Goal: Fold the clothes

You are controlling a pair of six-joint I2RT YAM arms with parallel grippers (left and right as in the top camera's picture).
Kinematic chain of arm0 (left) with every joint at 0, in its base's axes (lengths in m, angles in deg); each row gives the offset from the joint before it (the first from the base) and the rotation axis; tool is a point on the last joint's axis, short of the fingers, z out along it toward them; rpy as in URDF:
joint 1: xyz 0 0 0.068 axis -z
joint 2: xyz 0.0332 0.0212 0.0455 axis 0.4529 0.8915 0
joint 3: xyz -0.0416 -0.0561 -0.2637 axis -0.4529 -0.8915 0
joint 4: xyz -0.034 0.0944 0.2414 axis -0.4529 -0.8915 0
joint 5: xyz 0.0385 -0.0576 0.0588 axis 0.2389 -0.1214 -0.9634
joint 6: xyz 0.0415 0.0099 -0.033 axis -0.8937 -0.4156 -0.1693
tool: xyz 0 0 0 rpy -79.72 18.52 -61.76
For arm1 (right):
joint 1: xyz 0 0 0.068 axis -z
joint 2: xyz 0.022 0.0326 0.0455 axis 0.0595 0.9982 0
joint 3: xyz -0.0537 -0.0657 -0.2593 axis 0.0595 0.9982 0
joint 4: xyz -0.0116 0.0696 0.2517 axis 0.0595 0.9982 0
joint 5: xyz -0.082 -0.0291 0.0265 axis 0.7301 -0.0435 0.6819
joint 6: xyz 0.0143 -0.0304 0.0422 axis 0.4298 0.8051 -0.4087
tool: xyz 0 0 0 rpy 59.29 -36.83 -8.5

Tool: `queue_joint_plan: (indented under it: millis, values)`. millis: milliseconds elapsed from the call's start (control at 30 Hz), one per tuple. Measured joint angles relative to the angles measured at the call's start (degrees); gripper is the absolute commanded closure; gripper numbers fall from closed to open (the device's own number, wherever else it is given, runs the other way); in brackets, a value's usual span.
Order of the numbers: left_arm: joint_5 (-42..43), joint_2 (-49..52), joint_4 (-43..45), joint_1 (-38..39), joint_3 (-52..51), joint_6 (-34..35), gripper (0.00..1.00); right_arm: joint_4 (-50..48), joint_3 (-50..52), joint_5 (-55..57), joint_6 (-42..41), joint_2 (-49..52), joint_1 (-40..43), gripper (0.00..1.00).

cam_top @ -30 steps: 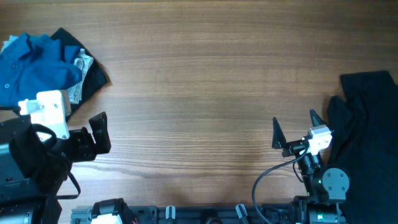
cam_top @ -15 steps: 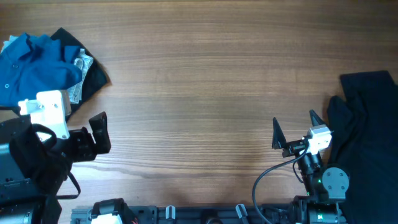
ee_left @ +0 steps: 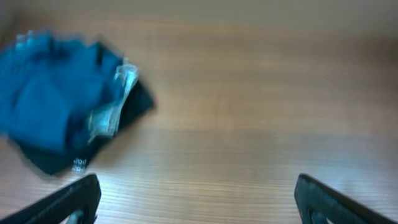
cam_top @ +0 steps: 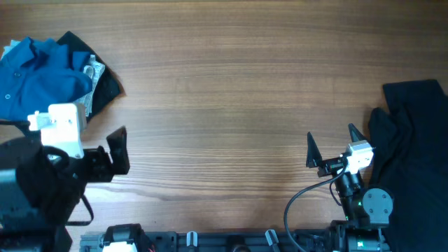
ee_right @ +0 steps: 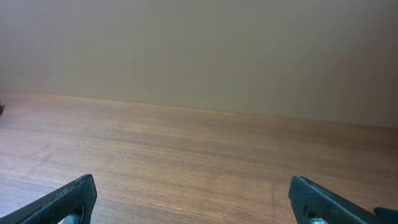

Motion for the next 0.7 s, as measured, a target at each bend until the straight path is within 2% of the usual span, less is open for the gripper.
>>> queue_joint_plan:
  millis: [33, 67, 200, 367, 567, 700]
  values:
    - [0.09, -1.01, 3.15, 0.85, -1.25, 0.0, 0.0, 0.07, 0.0, 0.0, 0.0, -0.02, 0.0, 0.0]
    - [0.04, -4.28, 12.26, 2.29, -6.16, -0.02, 0.0, 0.04, 0.0, 0.02, 0.0, 0.0, 0.0, 0.0]
    - [0.74, -14.43, 33.4, 3.78, -24.48, 0.0, 0.0, 0.13, 0.0, 0.2, 0.0, -0.04, 0.0, 0.0]
    - [1.4, -25.73, 43.1, 3.82, -43.34, 1.95, 0.0, 0.17, 0.0, 0.26, 0.0, -0.04, 0.0, 0.0]
    - [1.79, -37.88, 48.83, 3.06, -56.65, 3.39, 0.0, 0.2, 0.0, 0.42, 0.0, -0.04, 0.0, 0.01]
    - [1.79, -43.71, 57.92, 2.05, -65.59, 3.96, 0.0, 0.17, 0.0, 0.42, 0.02, -0.04, 0.0, 0.0]
